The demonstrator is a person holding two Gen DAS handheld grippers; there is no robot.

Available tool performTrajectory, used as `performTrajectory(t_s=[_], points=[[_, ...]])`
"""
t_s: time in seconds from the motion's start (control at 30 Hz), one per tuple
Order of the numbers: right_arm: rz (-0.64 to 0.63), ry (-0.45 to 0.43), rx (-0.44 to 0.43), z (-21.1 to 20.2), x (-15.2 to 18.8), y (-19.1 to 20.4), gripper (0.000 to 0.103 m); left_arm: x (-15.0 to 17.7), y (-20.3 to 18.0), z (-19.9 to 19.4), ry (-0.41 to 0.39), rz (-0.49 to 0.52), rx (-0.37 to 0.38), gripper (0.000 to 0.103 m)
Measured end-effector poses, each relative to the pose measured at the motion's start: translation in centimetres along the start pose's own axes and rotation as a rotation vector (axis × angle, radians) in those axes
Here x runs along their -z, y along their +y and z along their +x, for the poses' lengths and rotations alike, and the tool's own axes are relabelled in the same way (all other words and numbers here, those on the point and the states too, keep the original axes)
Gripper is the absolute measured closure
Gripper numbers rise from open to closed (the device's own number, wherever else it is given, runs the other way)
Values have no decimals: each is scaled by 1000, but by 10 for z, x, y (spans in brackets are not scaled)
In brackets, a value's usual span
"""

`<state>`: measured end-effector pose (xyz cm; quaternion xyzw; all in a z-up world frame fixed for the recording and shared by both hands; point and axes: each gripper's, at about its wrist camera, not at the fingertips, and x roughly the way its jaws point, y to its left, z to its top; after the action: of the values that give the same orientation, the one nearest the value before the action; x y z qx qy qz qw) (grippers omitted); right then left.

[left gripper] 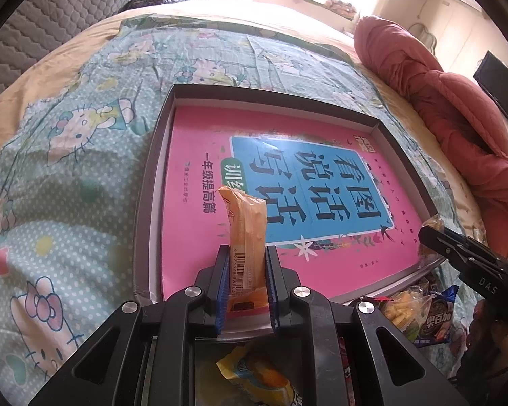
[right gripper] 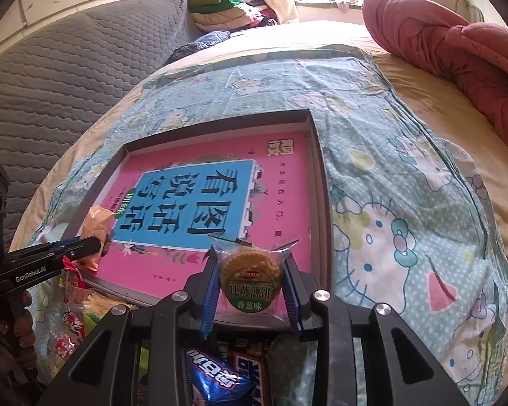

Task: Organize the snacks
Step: 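Carry the wafer bar and cracker pack over the tray with both grippers, then open the left gripper on the wafer bar while the right releases the cracker pack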

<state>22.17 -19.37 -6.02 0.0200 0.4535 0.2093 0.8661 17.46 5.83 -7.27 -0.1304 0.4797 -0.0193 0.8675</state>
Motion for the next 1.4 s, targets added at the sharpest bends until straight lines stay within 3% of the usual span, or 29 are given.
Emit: performTrajectory(t_s=[0.27,0.73,1.4], points=[[23,-3,25,-1,-1,-6,67,-2,3,-2,-6,-16,9,81],[33,-30,12,-10,-4,-6,62,-10,6,-32,-61,-38,15,60],[22,-100,-30,-35,-7,-3,56,3,7,-70,-90,-83,-4,47]])
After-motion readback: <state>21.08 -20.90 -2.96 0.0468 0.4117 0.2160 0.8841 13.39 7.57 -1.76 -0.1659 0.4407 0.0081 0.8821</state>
